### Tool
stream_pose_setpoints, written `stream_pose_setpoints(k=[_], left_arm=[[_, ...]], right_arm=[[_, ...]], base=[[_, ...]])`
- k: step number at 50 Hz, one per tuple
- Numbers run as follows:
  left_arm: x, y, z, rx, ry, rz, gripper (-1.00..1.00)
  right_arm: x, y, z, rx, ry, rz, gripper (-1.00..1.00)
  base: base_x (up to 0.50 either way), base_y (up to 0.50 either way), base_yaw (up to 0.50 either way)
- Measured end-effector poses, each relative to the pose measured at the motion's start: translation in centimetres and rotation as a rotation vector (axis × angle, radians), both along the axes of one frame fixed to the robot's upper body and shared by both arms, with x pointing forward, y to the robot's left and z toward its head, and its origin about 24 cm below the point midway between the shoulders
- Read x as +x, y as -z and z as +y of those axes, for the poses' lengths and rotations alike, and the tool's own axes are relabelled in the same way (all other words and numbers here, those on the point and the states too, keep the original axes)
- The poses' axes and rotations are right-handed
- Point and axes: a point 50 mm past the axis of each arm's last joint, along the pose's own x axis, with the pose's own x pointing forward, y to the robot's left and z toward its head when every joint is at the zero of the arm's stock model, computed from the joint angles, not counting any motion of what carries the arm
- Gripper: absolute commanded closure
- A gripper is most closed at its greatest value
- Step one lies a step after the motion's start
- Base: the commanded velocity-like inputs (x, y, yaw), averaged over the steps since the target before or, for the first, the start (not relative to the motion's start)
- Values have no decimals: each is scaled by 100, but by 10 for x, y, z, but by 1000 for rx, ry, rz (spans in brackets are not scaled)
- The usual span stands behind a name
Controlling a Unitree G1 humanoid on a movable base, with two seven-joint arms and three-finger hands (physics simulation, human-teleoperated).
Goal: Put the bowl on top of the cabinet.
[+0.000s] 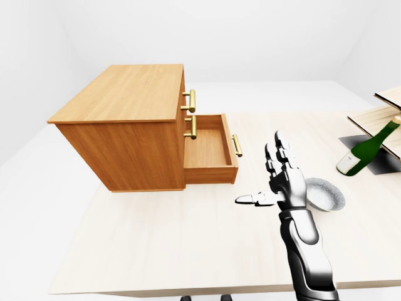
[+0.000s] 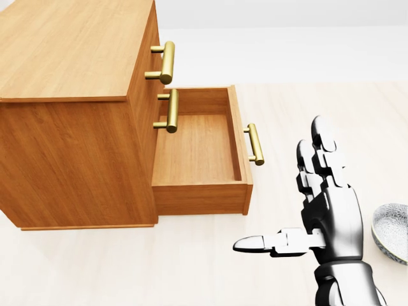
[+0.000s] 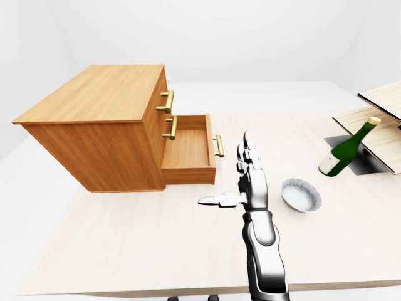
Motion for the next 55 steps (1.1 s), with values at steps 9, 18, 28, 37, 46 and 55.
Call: stream_pose_setpoints(k=[9, 18, 28, 37, 46, 55], left_arm=[[0, -1, 1, -5, 1, -2, -100], [-2, -2, 1, -10, 8, -6, -100], [-3, -3, 1, -15, 14, -8, -100], [-4, -3, 2, -17, 16, -8, -100], [-5, -4, 2, -21, 18, -9, -100], [-5, -4, 3, -24, 18, -8, -100]], right_arm=[[0, -1, 2, 4, -9, -4, -100], [-2, -4, 2, -4, -15, -19, -100], [-3, -14, 1, -24, -7, -60, -100], [-4, -26, -1, -68, 12, -114, -100], [-1, -39, -10, -120, 69, -165, -100], [3, -46, -19, -173, 117, -188, -100]], base=[[0, 0, 0], [27, 0, 0], [10, 0, 0], [0, 0, 0], [0, 0, 0], [0, 0, 0]])
